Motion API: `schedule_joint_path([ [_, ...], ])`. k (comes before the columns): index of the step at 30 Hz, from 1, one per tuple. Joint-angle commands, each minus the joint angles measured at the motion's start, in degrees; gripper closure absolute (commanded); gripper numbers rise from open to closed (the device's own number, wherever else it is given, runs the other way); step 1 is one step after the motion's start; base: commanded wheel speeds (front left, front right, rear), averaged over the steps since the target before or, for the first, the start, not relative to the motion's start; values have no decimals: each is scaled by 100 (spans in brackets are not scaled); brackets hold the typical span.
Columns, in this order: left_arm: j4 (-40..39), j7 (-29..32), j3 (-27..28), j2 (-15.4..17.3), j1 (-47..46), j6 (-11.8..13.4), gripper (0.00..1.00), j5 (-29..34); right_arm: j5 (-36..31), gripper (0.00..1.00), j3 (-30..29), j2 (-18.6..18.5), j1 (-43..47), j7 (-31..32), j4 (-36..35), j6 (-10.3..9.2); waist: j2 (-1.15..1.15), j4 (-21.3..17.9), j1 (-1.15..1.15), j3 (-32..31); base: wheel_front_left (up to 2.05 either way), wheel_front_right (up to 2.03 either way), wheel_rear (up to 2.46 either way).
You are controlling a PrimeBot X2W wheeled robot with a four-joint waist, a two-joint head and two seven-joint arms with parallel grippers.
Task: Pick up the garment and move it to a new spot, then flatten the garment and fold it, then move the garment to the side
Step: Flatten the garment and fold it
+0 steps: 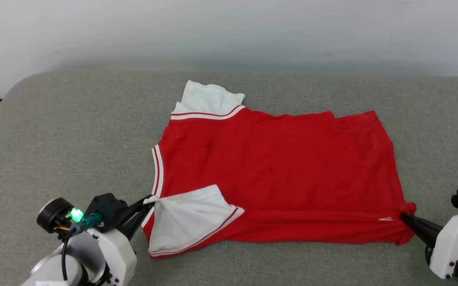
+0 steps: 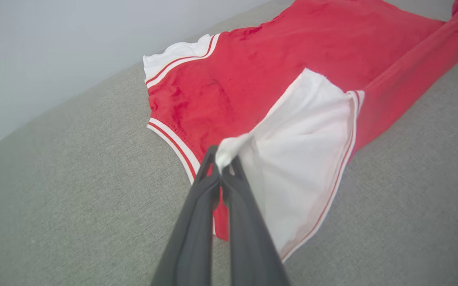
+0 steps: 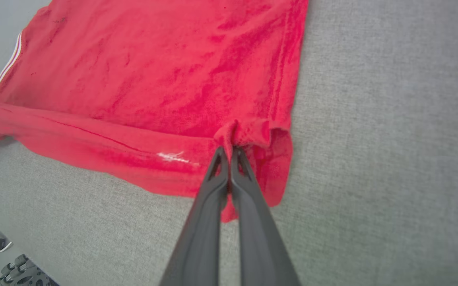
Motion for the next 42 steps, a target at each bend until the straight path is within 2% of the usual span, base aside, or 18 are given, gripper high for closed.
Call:
schedule_joint_path([
  [1, 214, -21, -84, -51, -271, -22, 100, -12, -111, 100, -42, 82, -229, 84, 124, -7, 0, -41, -1, 233, 0, 0, 0],
  [13, 1405, -255, -537, -226, -1171, -52, 100, -56, -549, 100, 10, 454, -854, 403, 562, -7, 0, -90, -1, 641, 0, 0, 0],
  [19, 2037, -419, -685, -486, -1409, -54, 100, -101, -731, 100, 93, 703, -982, 499, 803, -7, 0, -83, -1, 739, 0, 0, 0],
  [20, 2127, -476, -689, -523, -1454, -47, 100, -84, -768, 77, 66, 736, -996, 496, 873, -7, 0, -77, -1, 739, 0, 0, 0],
  [21, 2222, -508, -698, -566, -1486, -37, 56, -75, -813, 1, 37, 770, -1004, 476, 925, -9, 0, -71, -1, 733, 0, 0, 0],
  [22, 2315, -539, -703, -608, -1494, -11, 2, -72, -818, 0, 18, 811, -1001, 485, 958, -9, 0, -64, -1, 715, 0, 0, 0],
  [25, 2556, -627, -712, -731, -1505, 36, 0, -94, -840, 0, -56, 831, -958, 437, 962, -9, 0, -40, -1, 604, 0, 0, 0],
  [29, 2734, -915, -536, -843, -1446, 243, 0, -219, -1031, 0, -124, 779, -867, 257, 834, -6, 0, -13, -1, 385, 0, 0, 0],
  [34, 2633, -1211, -30, -1074, -1151, 531, 0, -806, -1410, 0, -275, 719, -671, 173, 608, -6, 0, 9, -1, 57, 0, 0, 0],
  [37, 2372, -1291, 210, -1207, -826, 704, 0, -1136, -1789, 0, -467, 717, -454, 335, 478, -7, 0, 27, -1, -134, 0, 0, 0],
  [42, 1712, -1041, 301, -1280, -194, 1030, 0, -1479, -2264, 0, -1072, 911, 44, 925, 11, -7, 0, 50, -1, -326, 0, 0, 0],
])
